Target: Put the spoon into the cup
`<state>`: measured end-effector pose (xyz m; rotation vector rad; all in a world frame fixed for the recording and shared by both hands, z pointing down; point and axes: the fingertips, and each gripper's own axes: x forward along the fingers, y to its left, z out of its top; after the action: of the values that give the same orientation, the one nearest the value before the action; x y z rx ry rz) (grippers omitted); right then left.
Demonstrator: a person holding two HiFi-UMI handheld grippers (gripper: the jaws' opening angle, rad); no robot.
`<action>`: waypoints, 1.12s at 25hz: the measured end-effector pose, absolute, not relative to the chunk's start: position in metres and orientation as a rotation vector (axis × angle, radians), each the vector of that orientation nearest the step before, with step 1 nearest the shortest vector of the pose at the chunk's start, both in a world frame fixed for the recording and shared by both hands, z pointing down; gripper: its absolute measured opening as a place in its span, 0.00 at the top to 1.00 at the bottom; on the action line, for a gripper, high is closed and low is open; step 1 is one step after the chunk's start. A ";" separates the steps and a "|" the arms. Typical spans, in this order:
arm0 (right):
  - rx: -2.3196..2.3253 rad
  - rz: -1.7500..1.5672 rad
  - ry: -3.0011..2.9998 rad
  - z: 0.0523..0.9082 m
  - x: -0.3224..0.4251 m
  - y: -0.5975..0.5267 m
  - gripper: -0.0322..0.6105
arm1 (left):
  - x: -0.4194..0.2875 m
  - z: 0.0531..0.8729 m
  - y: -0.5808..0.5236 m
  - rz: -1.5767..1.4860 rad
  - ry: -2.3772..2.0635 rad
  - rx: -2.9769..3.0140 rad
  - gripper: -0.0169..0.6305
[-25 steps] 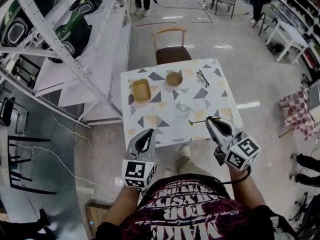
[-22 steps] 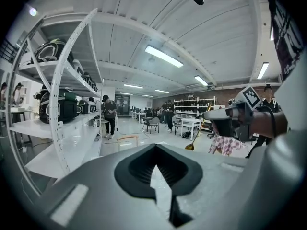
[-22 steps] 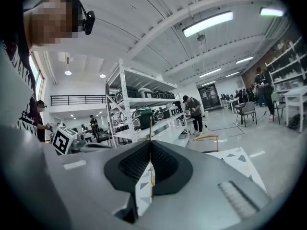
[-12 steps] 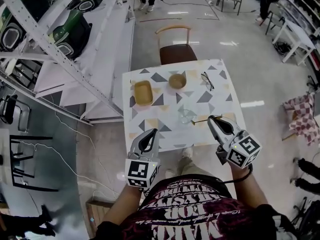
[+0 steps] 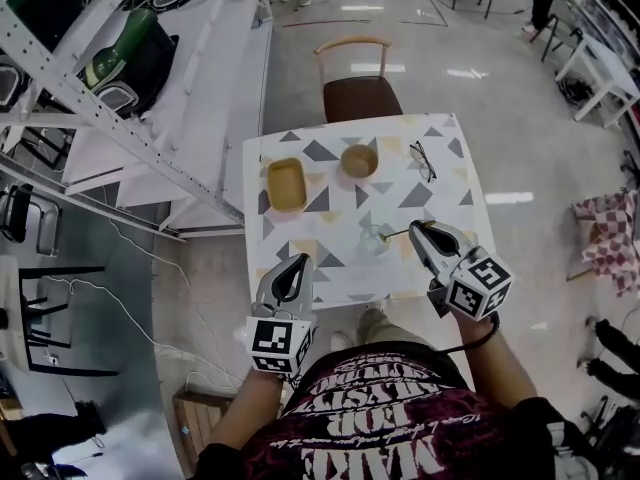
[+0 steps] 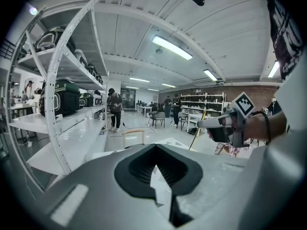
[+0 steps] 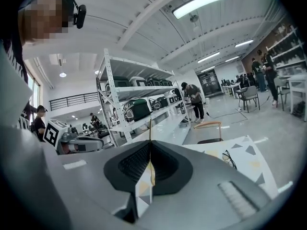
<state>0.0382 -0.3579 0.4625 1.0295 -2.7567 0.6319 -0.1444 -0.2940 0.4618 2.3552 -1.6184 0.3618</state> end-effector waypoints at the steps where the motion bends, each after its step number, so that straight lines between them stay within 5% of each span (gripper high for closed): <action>1: 1.028 0.646 -2.745 0.469 0.038 -0.363 0.90 | -0.146 0.464 -0.297 0.361 -1.622 2.347 0.97; 28: 0.781 0.789 -2.418 0.660 0.021 -0.397 0.90 | -0.156 0.484 -0.330 0.381 -1.717 2.190 0.97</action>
<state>0.0214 -0.3969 0.6598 0.7815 -2.4175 0.7889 -0.1561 -0.3299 0.4836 2.1898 -1.7165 0.3808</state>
